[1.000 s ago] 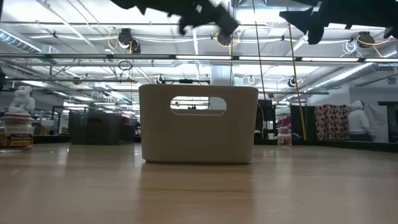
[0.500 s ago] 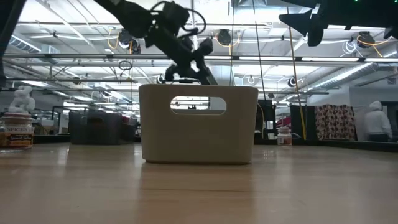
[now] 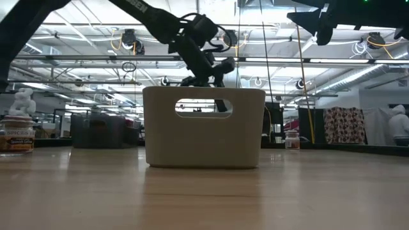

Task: Sort spices by type
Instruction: Put the black seasoning can into the transparent bin

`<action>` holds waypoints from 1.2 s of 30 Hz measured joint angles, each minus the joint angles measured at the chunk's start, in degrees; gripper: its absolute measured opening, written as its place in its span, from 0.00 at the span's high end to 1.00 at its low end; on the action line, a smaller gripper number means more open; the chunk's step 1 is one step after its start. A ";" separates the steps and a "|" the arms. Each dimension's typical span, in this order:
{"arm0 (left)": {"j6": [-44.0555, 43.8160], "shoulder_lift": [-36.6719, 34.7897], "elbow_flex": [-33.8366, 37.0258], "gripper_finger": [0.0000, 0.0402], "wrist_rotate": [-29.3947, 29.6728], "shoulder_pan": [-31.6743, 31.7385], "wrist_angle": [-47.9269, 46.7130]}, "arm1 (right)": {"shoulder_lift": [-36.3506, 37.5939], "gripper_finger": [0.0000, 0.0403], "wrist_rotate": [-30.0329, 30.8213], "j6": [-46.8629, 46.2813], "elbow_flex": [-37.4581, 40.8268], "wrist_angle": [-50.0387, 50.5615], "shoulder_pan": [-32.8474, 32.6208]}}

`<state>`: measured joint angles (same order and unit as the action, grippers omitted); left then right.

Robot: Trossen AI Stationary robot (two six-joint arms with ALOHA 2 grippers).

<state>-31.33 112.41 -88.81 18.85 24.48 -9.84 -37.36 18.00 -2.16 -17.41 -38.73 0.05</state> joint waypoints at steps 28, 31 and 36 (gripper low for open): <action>-7.34 6.07 -0.81 0.61 10.51 -3.22 -4.98 | 0.10 0.35 -0.40 -1.67 0.04 0.43 -0.15; -7.34 6.80 -0.76 0.61 10.53 -2.94 -4.64 | 0.13 0.35 -0.48 -1.63 0.04 0.43 -0.15; -7.34 7.42 -0.77 0.60 10.51 -2.39 -4.80 | 0.13 0.35 -0.48 -1.36 0.04 0.45 -0.15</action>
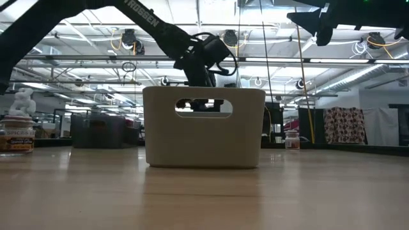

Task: Sort spices by type
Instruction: Put the black seasoning can into the transparent bin

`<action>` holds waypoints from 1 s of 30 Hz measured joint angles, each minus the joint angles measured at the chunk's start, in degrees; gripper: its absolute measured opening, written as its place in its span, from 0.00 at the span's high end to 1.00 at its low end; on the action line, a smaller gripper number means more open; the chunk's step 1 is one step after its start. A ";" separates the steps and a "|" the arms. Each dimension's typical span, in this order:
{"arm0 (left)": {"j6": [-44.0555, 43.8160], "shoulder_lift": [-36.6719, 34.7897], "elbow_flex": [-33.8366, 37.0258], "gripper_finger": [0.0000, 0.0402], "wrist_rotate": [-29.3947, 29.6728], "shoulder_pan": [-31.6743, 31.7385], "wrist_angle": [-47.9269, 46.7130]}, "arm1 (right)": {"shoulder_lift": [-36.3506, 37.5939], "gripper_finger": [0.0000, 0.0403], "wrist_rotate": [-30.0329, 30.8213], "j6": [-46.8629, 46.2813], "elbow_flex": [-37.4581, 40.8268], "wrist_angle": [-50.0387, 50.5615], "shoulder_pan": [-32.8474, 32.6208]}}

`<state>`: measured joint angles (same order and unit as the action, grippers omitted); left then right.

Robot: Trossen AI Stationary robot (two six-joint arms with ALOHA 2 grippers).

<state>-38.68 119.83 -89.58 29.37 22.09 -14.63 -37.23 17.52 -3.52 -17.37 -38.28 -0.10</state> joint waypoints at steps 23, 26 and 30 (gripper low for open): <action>3.51 0.96 -0.04 0.60 -2.10 0.72 0.96 | 0.00 0.35 -0.04 -0.12 0.00 0.00 0.00; 5.05 0.96 -0.04 0.60 -2.24 0.72 1.21 | 0.00 0.35 -0.04 -0.12 0.00 0.00 0.00; 5.09 0.96 -0.04 0.60 -4.05 0.79 1.25 | 0.00 0.35 -0.04 -0.12 0.00 0.00 0.00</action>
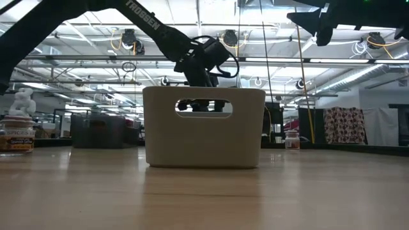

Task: Sort spices by type
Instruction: Put the black seasoning can into the transparent bin

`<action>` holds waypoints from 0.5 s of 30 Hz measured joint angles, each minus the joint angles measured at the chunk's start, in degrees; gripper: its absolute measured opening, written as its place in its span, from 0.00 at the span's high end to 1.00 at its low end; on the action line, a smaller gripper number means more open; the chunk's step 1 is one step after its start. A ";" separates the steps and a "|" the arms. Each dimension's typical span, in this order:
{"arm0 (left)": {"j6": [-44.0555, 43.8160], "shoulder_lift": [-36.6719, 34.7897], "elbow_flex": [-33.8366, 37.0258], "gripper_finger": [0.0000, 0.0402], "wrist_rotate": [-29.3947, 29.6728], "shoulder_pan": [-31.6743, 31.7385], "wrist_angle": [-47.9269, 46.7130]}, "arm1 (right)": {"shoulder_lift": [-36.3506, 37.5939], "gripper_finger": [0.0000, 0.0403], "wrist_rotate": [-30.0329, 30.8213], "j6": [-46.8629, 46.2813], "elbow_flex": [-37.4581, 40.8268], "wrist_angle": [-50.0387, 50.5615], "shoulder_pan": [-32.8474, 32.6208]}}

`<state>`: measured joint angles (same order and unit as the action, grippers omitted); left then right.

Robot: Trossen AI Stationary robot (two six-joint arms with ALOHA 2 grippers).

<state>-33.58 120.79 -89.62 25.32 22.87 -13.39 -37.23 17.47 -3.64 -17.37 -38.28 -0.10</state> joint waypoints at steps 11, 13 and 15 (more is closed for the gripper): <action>1.49 0.00 0.00 0.60 -3.38 0.01 -0.02 | 0.00 0.35 0.00 -0.17 0.00 0.00 0.00; 2.22 0.00 0.00 0.60 -5.00 0.22 0.00 | 0.00 0.35 0.00 -0.17 0.00 0.00 0.00; 2.47 0.00 0.00 0.60 -6.55 0.50 -0.11 | 0.00 0.35 -0.02 -0.17 0.00 0.00 0.00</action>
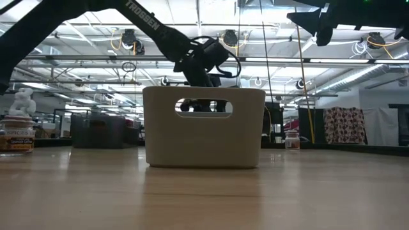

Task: Sort spices by type
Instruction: Put the black seasoning can into the transparent bin

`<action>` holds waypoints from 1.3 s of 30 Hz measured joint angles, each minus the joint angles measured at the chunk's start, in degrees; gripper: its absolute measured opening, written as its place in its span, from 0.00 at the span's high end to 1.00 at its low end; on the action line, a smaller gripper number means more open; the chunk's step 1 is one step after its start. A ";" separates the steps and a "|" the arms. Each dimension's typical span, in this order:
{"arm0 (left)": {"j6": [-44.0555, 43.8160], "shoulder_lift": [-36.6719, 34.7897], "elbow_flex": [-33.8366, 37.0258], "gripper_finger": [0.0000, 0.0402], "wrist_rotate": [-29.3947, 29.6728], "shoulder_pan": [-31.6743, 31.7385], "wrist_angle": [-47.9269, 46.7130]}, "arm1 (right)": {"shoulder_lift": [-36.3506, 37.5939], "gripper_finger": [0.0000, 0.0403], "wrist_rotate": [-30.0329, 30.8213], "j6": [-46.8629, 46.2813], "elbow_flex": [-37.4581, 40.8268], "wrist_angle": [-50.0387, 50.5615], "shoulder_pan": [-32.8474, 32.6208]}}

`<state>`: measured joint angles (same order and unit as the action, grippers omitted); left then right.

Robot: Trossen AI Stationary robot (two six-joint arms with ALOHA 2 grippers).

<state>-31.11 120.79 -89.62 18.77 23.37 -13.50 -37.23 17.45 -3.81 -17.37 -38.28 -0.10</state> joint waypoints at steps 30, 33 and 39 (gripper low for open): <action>4.72 -0.13 -0.02 0.35 -3.89 0.95 -1.56 | 0.00 0.35 0.00 0.07 0.00 0.27 -0.02; 5.14 -0.45 -0.02 0.35 -2.90 0.99 -1.50 | -0.02 0.35 0.00 0.30 0.00 0.49 -0.01; 10.06 -0.55 -2.42 0.35 -1.95 0.06 -0.45 | -0.02 0.35 0.00 0.64 0.00 0.61 -0.02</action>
<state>-21.05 120.25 -92.04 16.82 23.43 -13.94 -37.26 17.45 -3.17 -17.37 -37.67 -0.12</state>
